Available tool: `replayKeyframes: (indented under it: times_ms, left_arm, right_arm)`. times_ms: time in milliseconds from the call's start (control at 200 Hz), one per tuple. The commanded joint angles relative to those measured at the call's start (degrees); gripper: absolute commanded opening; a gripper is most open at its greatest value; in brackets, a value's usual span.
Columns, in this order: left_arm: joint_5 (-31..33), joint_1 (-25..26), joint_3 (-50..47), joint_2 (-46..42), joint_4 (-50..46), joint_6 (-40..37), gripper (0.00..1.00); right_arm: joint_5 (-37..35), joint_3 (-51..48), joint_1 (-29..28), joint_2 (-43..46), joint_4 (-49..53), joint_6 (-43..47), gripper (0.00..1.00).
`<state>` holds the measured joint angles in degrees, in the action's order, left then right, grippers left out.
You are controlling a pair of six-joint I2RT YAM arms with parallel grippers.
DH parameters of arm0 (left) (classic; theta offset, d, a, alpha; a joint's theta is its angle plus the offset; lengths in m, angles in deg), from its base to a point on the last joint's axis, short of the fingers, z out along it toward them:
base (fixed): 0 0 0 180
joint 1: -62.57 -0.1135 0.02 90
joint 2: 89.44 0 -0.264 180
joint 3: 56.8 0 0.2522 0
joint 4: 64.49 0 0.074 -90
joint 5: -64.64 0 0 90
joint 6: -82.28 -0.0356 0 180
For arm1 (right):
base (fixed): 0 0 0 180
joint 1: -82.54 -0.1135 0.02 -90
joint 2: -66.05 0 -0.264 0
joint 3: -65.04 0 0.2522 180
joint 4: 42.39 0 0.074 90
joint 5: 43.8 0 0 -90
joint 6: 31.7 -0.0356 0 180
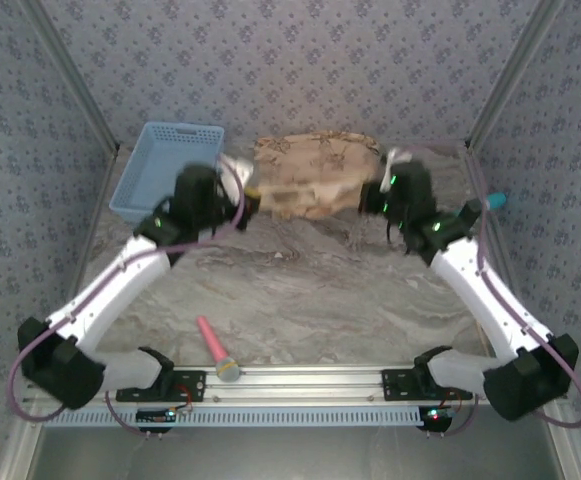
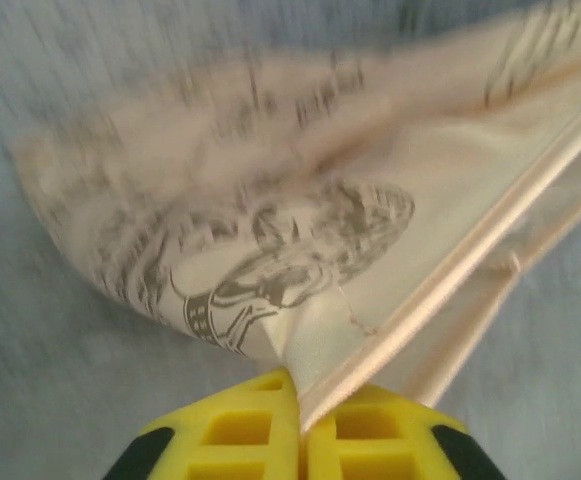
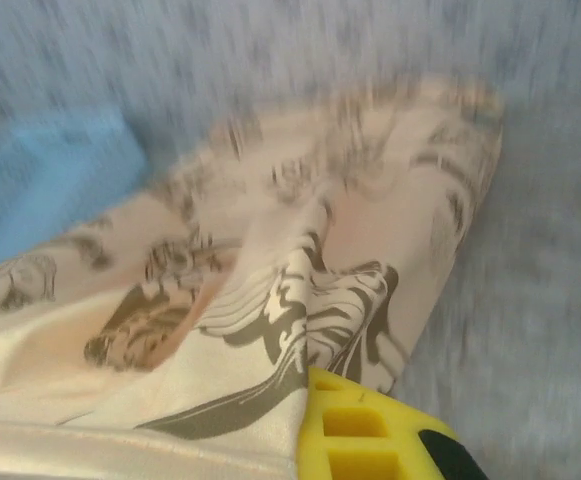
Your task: Fold the inside-out t-shirt
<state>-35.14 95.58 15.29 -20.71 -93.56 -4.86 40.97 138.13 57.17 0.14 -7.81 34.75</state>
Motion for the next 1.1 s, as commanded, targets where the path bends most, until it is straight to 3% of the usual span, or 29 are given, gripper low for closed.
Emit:
replayKeyframes:
  times_ms: [0, 80, 145, 195, 280, 360, 465, 560, 675, 865, 979, 1049, 1094]
  left_arm:
    - [1.84, 4.57, -15.79, -8.67, 10.03, 8.29, 0.21]
    - [2.87, 8.63, -25.50, -12.67, 10.22, 14.62, 0.28]
    - [2.64, 9.91, -29.59, -16.73, 7.59, 18.50, 0.46]
    - [3.64, 9.97, -30.67, -19.75, 4.37, 20.70, 0.51]
    - [7.01, 10.00, -29.51, -22.95, -0.39, 22.48, 0.55]
    - [7.35, 9.64, -25.52, -20.74, -2.06, 21.69, 0.58]
    - [6.68, 9.02, -18.51, -11.83, -2.27, 21.88, 0.59]
    - [4.12, 8.70, -12.24, -2.15, -1.03, 22.85, 0.60]
    - [-1.35, 8.75, -3.83, 11.06, 0.98, 25.35, 0.61]
    - [-7.56, 10.48, 5.88, 29.37, 5.19, 29.28, 0.61]
    - [-4.45, 12.12, 10.55, 35.62, 2.81, 29.97, 0.61]
    - [-0.98, 13.46, 12.49, 38.23, 0.71, 29.37, 0.62]
    - [0.18, 14.00, 13.12, 39.27, -0.31, 29.22, 0.58]
  right_arm:
    - [-8.57, -15.17, -6.06, 8.69, -1.47, -10.11, 0.04]
    - [-12.39, -25.55, -12.03, 15.90, 2.68, -17.65, 0.09]
    - [-14.08, -31.85, -15.81, 21.44, 7.72, -23.89, 0.37]
    - [-12.91, -34.62, -17.66, 25.34, 11.06, -25.62, 0.53]
    - [-10.51, -34.87, -18.16, 30.89, 17.48, -26.10, 0.63]
    - [-7.64, -32.02, -15.99, 30.92, 16.42, -19.23, 0.69]
    - [-3.87, -25.39, -11.60, 21.75, 13.05, -9.66, 0.69]
    - [3.95, -20.01, -7.79, 9.92, 6.65, -2.68, 0.68]
    - [9.15, -13.66, -6.02, -4.40, 2.41, 3.05, 0.59]
    - [7.33, -11.61, -4.38, -17.55, -5.13, 3.64, 0.53]
    - [4.67, -11.27, -3.40, -23.00, -8.03, 4.91, 0.49]
    - [3.83, -11.27, -2.32, -24.94, -9.26, 4.94, 0.39]
    - [3.77, -11.31, -1.45, -24.85, -9.47, 4.30, 0.23]
